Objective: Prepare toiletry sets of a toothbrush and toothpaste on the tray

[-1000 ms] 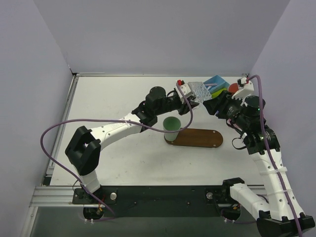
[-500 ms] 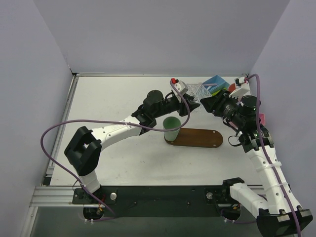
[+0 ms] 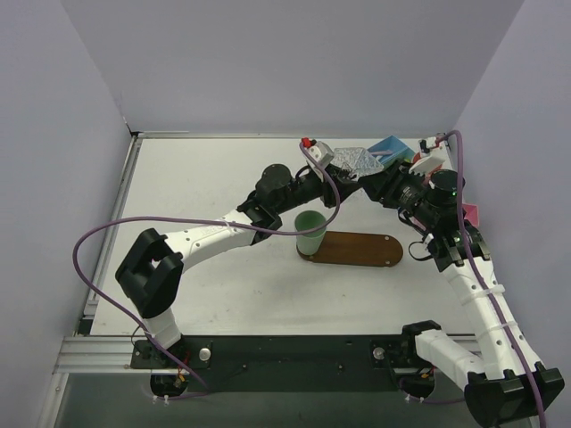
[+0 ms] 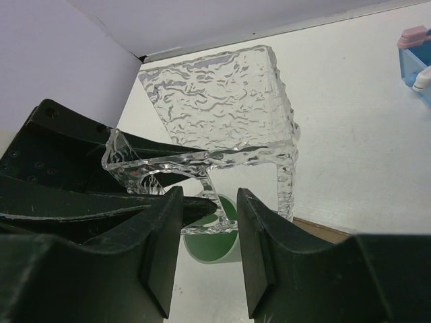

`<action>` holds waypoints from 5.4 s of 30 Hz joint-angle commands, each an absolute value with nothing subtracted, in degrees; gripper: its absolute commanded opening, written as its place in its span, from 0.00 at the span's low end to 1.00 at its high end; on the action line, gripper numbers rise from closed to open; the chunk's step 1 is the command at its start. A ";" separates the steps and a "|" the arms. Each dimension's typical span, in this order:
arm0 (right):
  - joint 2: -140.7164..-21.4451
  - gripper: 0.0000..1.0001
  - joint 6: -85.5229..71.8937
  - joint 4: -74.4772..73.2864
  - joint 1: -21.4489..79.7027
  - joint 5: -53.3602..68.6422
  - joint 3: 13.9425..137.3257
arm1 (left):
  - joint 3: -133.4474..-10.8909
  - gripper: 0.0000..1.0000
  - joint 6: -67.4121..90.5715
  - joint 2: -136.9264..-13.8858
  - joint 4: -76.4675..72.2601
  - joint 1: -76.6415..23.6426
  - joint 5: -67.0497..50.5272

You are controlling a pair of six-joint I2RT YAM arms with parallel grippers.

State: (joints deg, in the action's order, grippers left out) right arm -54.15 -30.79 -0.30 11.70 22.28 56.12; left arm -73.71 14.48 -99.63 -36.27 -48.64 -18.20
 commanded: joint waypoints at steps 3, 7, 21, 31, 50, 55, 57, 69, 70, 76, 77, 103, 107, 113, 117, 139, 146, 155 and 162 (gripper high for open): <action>-54.75 0.33 -29.88 3.07 12.04 21.80 55.90 | -73.30 0.00 17.66 -96.50 -44.82 -48.60 -19.16; -55.46 0.33 -29.36 3.78 11.95 21.53 56.07 | -72.77 0.00 18.72 -96.42 -45.44 -48.60 -19.34; -56.51 0.29 -29.53 7.20 13.09 21.18 55.72 | -72.77 0.00 21.36 -97.73 -47.37 -49.39 -20.04; -57.04 0.13 -28.39 8.61 14.50 20.22 55.81 | -73.47 0.00 24.69 -99.84 -49.74 -50.27 -20.74; -54.14 0.00 -17.59 3.52 13.80 14.77 55.63 | -75.59 0.54 25.14 -101.34 -48.08 -49.49 -23.20; -54.05 0.00 -16.09 0.88 12.66 14.59 55.90 | -76.20 0.64 23.91 -101.51 -47.99 -49.22 -24.69; -53.97 0.00 -15.56 0.27 12.22 15.03 55.81 | -76.55 0.65 23.56 -101.78 -47.73 -49.04 -25.13; -53.61 0.00 -7.74 -8.16 10.64 13.36 58.18 | -79.27 0.79 22.50 -101.51 -45.27 -46.14 -28.65; -53.70 0.00 -7.30 -8.61 10.63 13.45 58.27 | -79.54 0.80 22.33 -101.51 -44.57 -45.79 -29.26; -55.28 0.00 -5.19 -10.55 10.63 13.80 58.89 | -83.31 0.80 17.94 -102.83 -38.17 -45.18 -35.24; -55.54 0.00 -4.84 -10.81 10.63 13.80 58.80 | -83.84 0.80 17.15 -103.53 -37.27 -45.00 -37.33; -58.97 0.00 1.23 -19.51 13.97 15.38 60.56 | -94.47 0.71 8.52 -111.71 -14.77 -44.56 -46.40; -59.15 0.00 2.02 -20.04 14.85 14.85 60.73 | -96.68 0.66 8.96 -113.29 -11.70 -45.00 -46.58; -59.41 0.00 2.73 -20.30 15.82 13.19 60.82 | -99.05 0.56 8.26 -114.69 -7.12 -45.53 -46.23; -59.50 0.00 3.25 -20.39 16.43 11.61 60.91 | -100.89 0.51 8.61 -115.57 -4.23 -45.53 -46.41; -60.56 0.00 5.98 -20.22 20.04 5.10 60.73 | -106.35 0.24 10.19 -119.62 3.87 -46.23 -51.06; -59.94 0.00 5.98 -18.90 20.48 3.52 60.03 | -106.26 0.04 13.36 -120.06 2.29 -46.23 -52.47; -57.83 0.00 3.87 -16.35 20.57 0.18 58.19 | -105.30 0.00 18.63 -120.23 -1.56 -46.06 -52.91; -55.55 0.25 0.80 -13.98 20.39 -3.87 55.73 | -99.94 0.00 25.83 -118.21 -10.44 -45.44 -46.85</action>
